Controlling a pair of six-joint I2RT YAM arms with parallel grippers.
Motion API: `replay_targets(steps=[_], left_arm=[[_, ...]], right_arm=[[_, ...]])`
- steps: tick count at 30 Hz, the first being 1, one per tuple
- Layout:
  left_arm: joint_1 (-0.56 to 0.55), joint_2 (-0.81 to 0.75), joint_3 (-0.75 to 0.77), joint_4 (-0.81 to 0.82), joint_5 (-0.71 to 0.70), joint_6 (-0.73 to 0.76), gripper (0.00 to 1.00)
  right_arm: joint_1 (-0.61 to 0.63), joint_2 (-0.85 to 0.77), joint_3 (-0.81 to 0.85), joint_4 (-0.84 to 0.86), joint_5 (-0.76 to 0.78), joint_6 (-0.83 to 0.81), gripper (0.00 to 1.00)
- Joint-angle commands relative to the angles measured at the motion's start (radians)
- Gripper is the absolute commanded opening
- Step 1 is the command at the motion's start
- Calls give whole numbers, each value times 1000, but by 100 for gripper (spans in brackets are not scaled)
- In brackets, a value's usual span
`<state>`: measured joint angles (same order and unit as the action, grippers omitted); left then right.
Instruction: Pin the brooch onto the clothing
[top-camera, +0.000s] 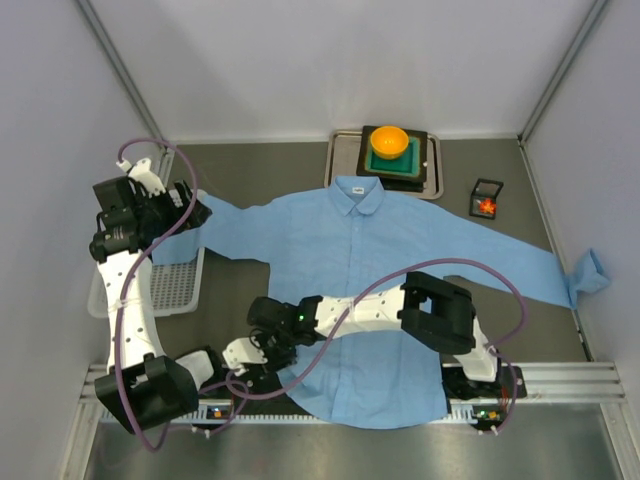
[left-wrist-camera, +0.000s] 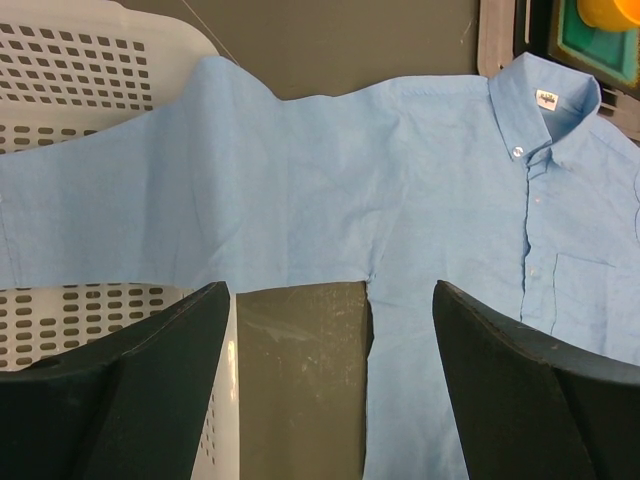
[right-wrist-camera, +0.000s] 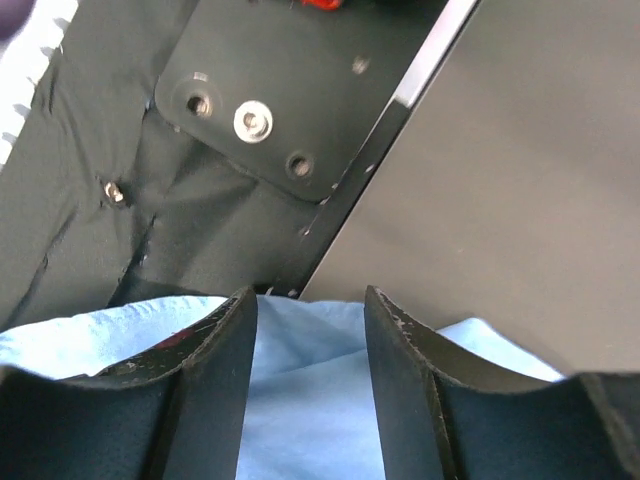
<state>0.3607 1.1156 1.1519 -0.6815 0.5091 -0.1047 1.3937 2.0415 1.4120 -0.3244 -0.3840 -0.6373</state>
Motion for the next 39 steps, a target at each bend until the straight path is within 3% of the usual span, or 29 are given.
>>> replay_targets(steps=[1,6,8,17,21,39], left_arm=[[9,-11,14,39,23,2,87],[7,-11,12,36,26,3,87],[7,-13,9,36,28,3,87],[7,-7,9,40,35,-1,87],[7,-7,5,42,35,0,87],[7,9,-9,68,45,-29,88]], right_arm=[[8,9,-33,25,7,-52,49],[-16,9,-50,16,-6,-56,58],[-31,13,-50,10,-13,-58,55],[-38,49,-35,-16,11,-78,30],[-39,23,-31,-25,-10,-75,0],[13,-279,58,-67,-217,37,0]])
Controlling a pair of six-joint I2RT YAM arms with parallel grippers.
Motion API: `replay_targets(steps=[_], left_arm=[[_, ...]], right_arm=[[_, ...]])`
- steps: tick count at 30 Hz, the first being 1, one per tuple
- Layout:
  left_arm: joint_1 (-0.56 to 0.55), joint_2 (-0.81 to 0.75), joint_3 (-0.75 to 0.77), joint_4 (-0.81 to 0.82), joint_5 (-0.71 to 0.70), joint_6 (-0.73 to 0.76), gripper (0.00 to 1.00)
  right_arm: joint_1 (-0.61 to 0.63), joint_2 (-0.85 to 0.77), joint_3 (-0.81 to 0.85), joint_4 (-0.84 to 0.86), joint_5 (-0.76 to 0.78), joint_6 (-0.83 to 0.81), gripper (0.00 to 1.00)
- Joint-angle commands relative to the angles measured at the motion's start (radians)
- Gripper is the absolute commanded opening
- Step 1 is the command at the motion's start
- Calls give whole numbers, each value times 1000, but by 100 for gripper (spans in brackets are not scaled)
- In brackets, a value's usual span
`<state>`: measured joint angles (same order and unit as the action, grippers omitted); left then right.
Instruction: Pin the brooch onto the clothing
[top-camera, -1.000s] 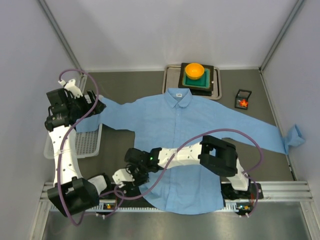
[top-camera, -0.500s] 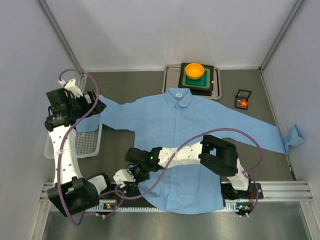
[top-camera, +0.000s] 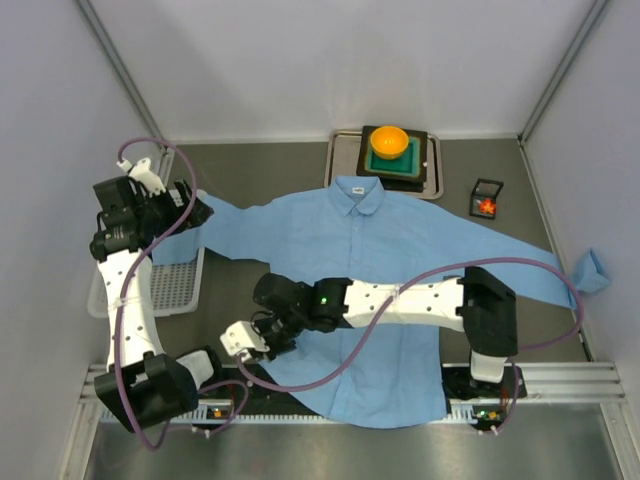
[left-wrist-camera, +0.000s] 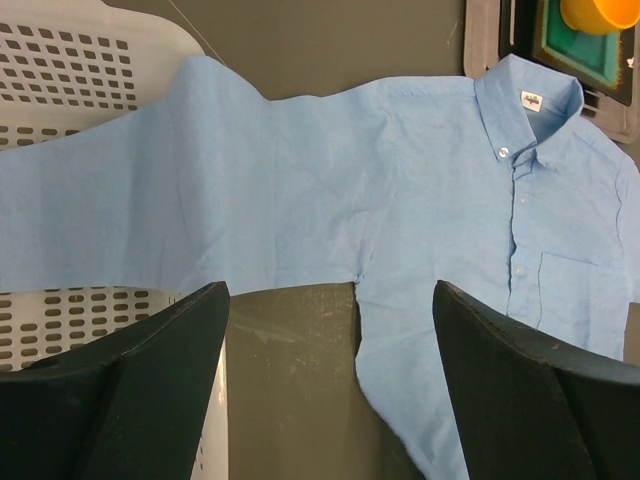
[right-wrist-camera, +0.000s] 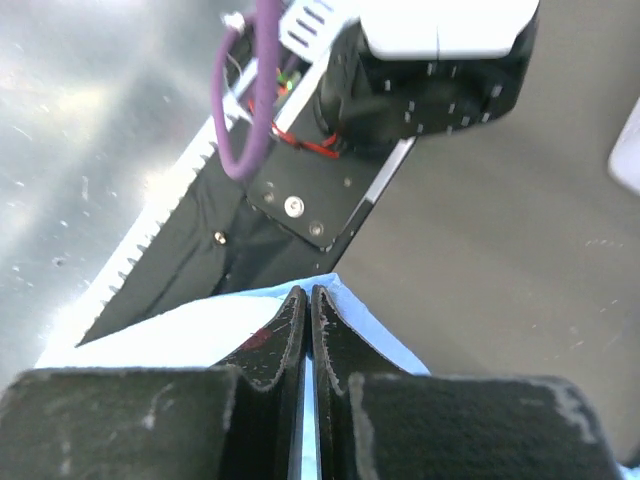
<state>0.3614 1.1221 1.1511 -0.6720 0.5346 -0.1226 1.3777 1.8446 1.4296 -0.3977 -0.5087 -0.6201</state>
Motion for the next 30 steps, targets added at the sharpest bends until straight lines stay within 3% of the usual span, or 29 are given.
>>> replay_targets(steps=[1,5,9,10,11,13,14,18,23,30], left_arm=[[8,2,-10,58,19,-11,87],[7,2,-10,60,22,-11,88],[7,-4,-11,55,25,3,88],[8,-4,-13,55,27,9,88],[7,-7,-11,54,30,14,88],[8,-5,-13,54,42,31,88],[8,-5,-11,57,57,41,88],[7,-19,30,57,131,115,90],[-13,7,123,-6,191,222,92],[-136,80,209,-37,104,357,92]], right_arm=[[34,-84,41,2,-97,20,0],[44,-70,61,-6,-111,22,1],[49,-79,75,-26,-142,26,11],[47,-91,78,-38,-143,36,17],[47,-100,81,-43,-139,45,42],[47,-139,78,-70,-123,57,54],[47,-154,69,-81,-82,62,65],[11,-264,32,-154,-4,111,82],[-276,-413,-41,-233,-63,241,98],[-735,-539,-35,-242,-40,315,99]])
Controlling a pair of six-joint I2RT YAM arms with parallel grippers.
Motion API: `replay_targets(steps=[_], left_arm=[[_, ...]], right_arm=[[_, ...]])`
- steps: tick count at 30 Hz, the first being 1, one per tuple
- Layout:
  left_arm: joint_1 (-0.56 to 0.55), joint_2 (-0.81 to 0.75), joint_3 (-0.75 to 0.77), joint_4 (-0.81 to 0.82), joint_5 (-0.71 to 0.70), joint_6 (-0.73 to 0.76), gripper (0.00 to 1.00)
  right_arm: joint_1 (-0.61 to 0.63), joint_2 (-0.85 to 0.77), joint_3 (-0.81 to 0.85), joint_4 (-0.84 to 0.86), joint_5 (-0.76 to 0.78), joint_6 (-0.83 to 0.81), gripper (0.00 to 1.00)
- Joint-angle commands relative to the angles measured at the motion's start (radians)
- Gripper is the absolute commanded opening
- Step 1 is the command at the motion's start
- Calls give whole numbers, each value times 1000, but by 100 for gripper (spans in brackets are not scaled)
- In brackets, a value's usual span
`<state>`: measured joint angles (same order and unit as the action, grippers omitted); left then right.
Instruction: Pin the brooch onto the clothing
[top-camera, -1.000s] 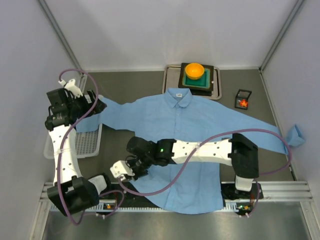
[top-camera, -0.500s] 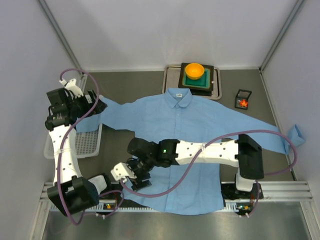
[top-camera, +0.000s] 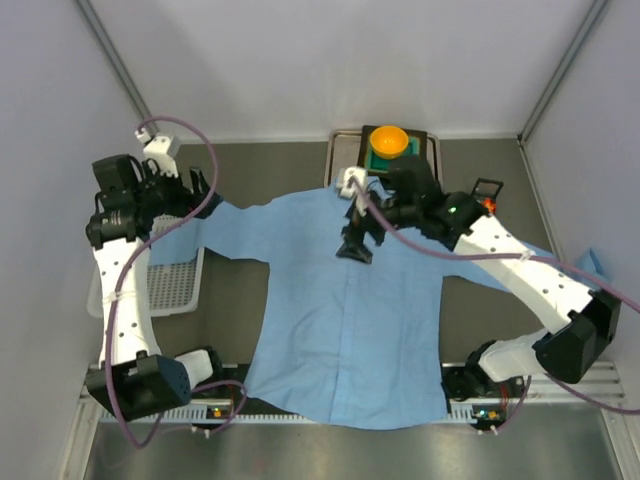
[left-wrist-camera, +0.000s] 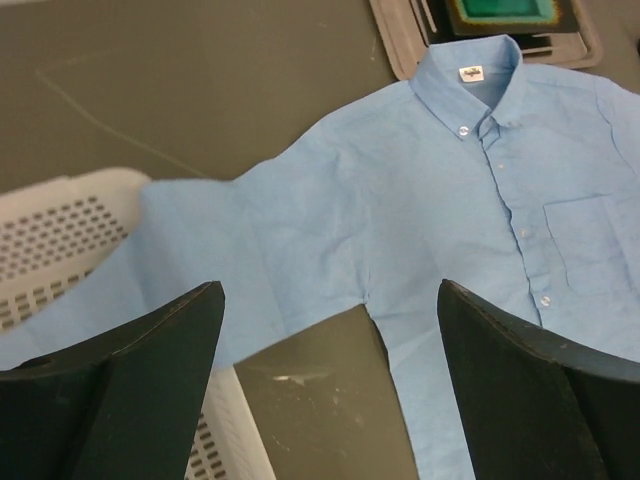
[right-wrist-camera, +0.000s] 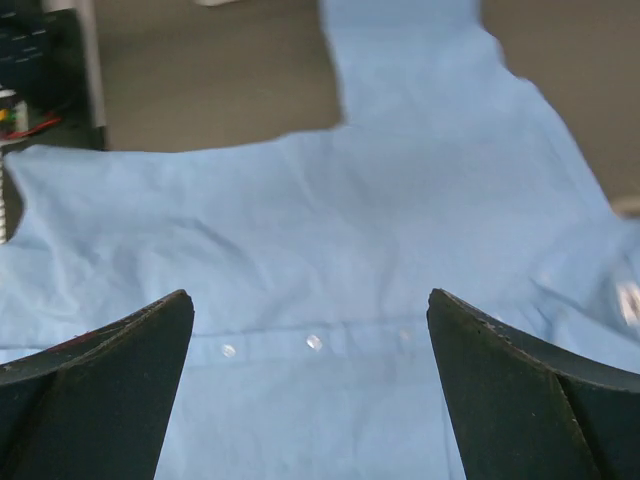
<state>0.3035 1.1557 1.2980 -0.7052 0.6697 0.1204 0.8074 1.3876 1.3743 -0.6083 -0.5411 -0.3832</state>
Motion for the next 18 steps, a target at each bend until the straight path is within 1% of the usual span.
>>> replay_targets(steps=[1,2,3,5,6,7,8,9,10,11,12,13,15,16,18], left_arm=[[-107,56,75,6,-56,133,92],[-177,71,92,12,-82,149,92],[-211,76,98,22,-138,189,92],[-285,88,101,73,-173,215,92],[-299,94,100,91,-182,220,92],[-299,102,99,111,-182,217,93],[-335,123,103,136,-179,210,93],[-342,133,104,147,-171,205,93],[-348,143,107,154,-159,203,94],[-363,159,106,165,-165,203,97],[-369,162,103,200,-185,199,99],[-377,165,100,219,-220,196,99],[-385,179,96,263,-237,190,99],[-385,180,93,294,-249,183,99],[-385,179,72,351,-303,119,99]], right_arm=[[-218,-90,46,-30,-8,92,99],[-303,-94,61,-30,-2,124,99],[-350,-98,78,-31,1,141,99],[-424,-110,115,-28,62,194,99],[-501,-108,123,-27,90,214,99],[-543,-107,137,-31,110,240,99],[-603,-110,135,-33,90,298,99],[-707,-114,132,-33,66,320,99],[-761,-116,112,-37,41,337,99],[-801,-122,102,-45,40,348,99],[-891,-125,94,-57,43,351,99],[-925,-130,77,-67,40,354,99],[-974,-145,52,-79,64,348,99],[-988,-147,33,-80,122,343,99],[-988,-130,25,-88,177,308,99]])
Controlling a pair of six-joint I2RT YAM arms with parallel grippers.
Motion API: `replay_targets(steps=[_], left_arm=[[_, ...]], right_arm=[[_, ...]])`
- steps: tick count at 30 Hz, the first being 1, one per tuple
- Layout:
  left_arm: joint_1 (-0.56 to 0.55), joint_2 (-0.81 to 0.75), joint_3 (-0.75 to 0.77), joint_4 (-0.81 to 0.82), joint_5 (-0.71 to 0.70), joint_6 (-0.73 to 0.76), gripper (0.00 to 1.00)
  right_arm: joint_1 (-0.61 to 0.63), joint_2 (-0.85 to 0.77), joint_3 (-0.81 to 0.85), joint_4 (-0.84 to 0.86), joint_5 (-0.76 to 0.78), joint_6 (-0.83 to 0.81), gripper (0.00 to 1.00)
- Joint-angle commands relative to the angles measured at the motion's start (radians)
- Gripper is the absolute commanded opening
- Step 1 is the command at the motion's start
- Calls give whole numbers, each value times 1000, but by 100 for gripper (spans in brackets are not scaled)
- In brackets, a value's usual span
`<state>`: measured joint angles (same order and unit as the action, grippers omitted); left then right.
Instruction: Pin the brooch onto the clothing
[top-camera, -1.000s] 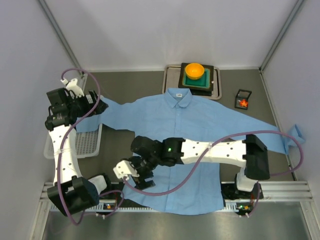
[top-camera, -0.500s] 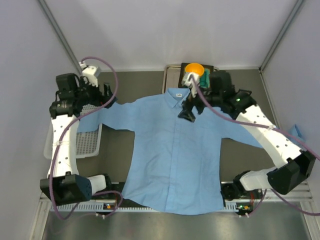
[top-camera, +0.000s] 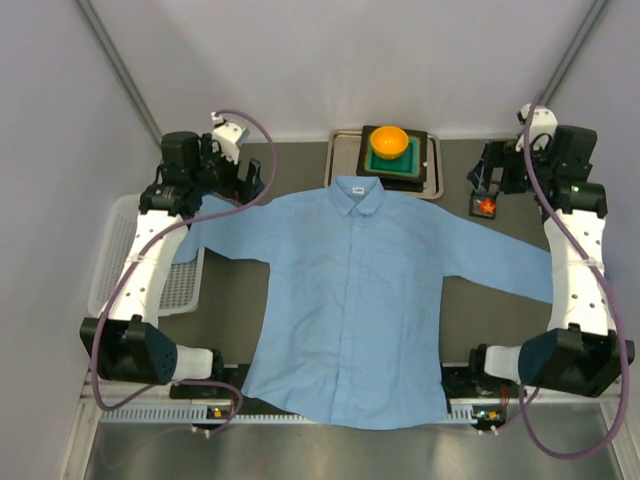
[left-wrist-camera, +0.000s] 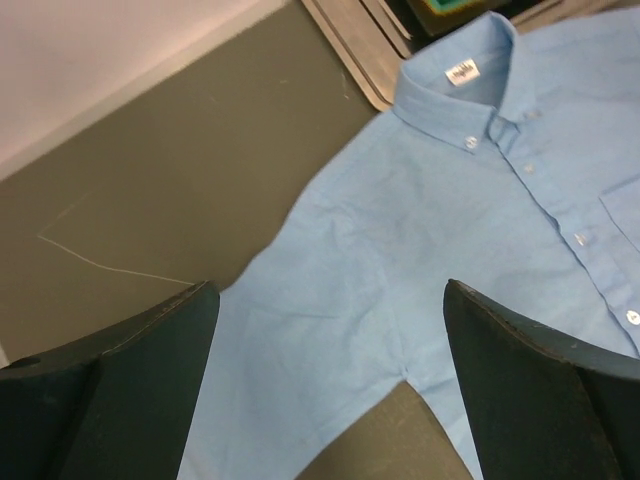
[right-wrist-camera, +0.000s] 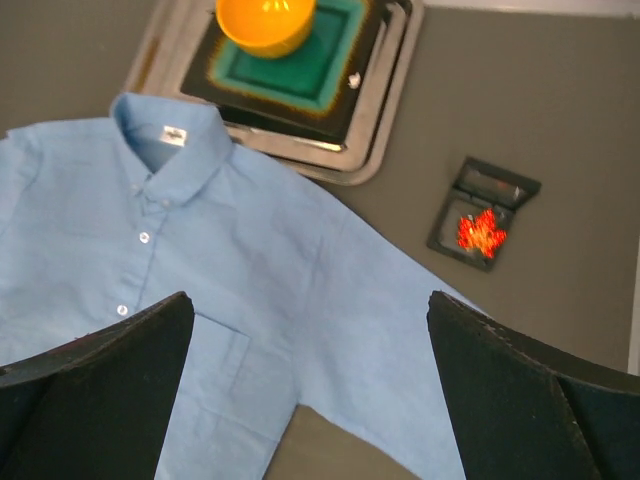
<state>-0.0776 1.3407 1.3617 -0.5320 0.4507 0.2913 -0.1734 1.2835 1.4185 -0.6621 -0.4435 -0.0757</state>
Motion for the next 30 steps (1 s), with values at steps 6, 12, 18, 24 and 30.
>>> replay_targets(steps=[6,12,18,24,30], left_arm=[[-7,-18,-73,346,-69,-47,99],[-7,63,-52,374,-52,-135,95],[-11,132,-39,397,-40,-185,90],[-14,179,-26,411,-44,-205,89],[-14,225,4,403,11,-184,91]], right_arm=[[-14,156,43,-83,307,-65,99],[-23,322,146,-80,341,-33,93],[-23,484,214,-45,394,-7,73],[-49,566,186,2,376,1,64],[-81,571,61,171,278,-4,64]])
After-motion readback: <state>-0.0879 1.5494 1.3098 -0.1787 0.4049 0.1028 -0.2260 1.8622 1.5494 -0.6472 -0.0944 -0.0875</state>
